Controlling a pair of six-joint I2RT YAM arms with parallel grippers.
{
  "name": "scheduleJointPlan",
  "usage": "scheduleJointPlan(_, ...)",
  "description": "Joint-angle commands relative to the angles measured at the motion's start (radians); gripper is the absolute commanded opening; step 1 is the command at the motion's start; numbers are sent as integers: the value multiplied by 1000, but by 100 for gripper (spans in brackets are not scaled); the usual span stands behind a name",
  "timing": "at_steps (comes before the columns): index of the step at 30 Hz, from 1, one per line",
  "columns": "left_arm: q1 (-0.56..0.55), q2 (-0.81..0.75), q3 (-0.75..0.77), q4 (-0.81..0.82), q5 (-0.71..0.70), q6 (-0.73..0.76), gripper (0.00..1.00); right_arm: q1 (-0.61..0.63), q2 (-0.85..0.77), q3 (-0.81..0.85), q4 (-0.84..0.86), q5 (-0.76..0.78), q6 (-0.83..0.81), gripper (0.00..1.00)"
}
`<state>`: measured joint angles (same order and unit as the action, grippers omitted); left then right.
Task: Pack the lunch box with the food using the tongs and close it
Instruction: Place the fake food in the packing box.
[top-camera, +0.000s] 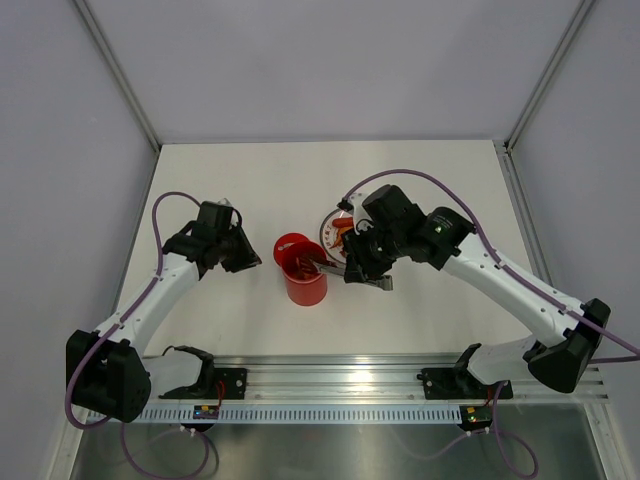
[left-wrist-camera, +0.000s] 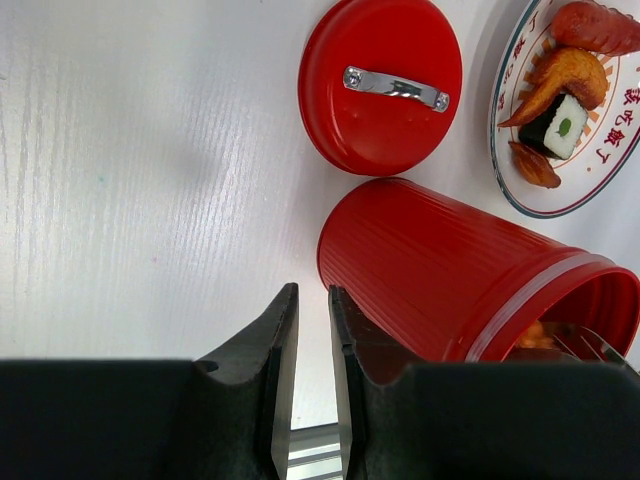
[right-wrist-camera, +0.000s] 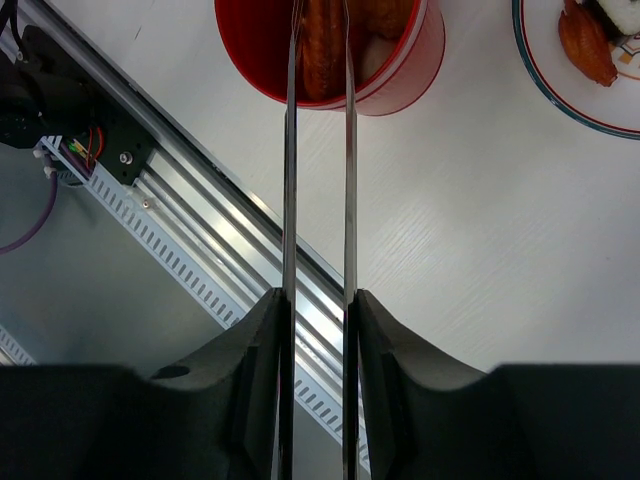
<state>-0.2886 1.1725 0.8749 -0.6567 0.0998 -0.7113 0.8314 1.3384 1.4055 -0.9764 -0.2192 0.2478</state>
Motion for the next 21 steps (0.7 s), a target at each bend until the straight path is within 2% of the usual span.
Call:
scheduleJointPlan(1, 6, -10, 15, 23, -2, 15, 22, 9, 1, 26, 42, 3, -8, 39)
scheduleJointPlan(12, 6, -7, 12, 26, -6, 21, 22, 11, 25, 52, 47, 4, -12, 44)
scheduleJointPlan(21, 6, -4, 9, 32, -9, 26, 22, 11, 19, 78, 48, 26, -10, 44)
